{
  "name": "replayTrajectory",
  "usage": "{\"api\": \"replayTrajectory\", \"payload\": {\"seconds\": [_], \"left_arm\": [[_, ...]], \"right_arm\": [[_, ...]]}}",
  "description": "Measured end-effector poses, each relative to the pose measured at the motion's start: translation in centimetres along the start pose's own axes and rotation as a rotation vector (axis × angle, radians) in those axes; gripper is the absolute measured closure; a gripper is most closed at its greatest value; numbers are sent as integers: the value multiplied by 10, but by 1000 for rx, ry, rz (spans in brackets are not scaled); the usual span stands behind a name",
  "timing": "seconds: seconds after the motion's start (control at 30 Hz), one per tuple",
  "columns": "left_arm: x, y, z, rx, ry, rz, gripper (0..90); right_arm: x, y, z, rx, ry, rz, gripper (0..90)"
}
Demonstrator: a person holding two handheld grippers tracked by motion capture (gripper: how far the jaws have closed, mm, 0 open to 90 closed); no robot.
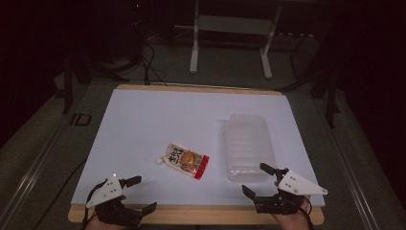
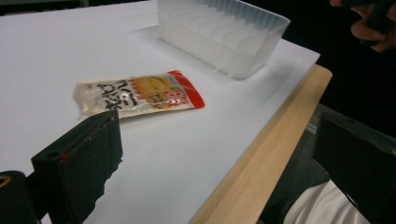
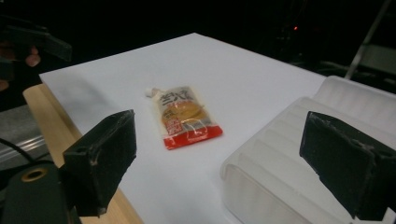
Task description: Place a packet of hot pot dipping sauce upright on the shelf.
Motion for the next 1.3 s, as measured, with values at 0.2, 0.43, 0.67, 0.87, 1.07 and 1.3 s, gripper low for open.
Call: {"api": "replayTrajectory", "payload": {"seconds": [0.2,0.43,0.67,0.87,1.07,1.3], "left_arm": [[-3,-7,-5,-5,13,63,29],[-2,-1,-22,-7,10,60,28],[-8,9,-36,-21,14,44,30],[-19,25,-49,-31,25,17,30],[-33,43,-56,-8,38,11,51],[-49,63,-58,30,65,-25,52]], "right_arm": [[3,3,-1,16,-13,-21,132],[3,4,-2,17,-20,-16,133],[3,7,-3,32,-20,-21,133],[2,4,-3,19,-14,-16,133],[2,5,-3,21,-18,-14,135],[3,5,-3,11,-8,-19,145]]}}
Point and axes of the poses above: each handheld gripper's, and its own axes: x roughly backward along the jaws, z roughly out of its underside, y roughly to its left, the point moved 5 cm from there along -x, roughly forward along the jaws, and after that the axes turned 12 degrees about -x, right-handed, at the moved point
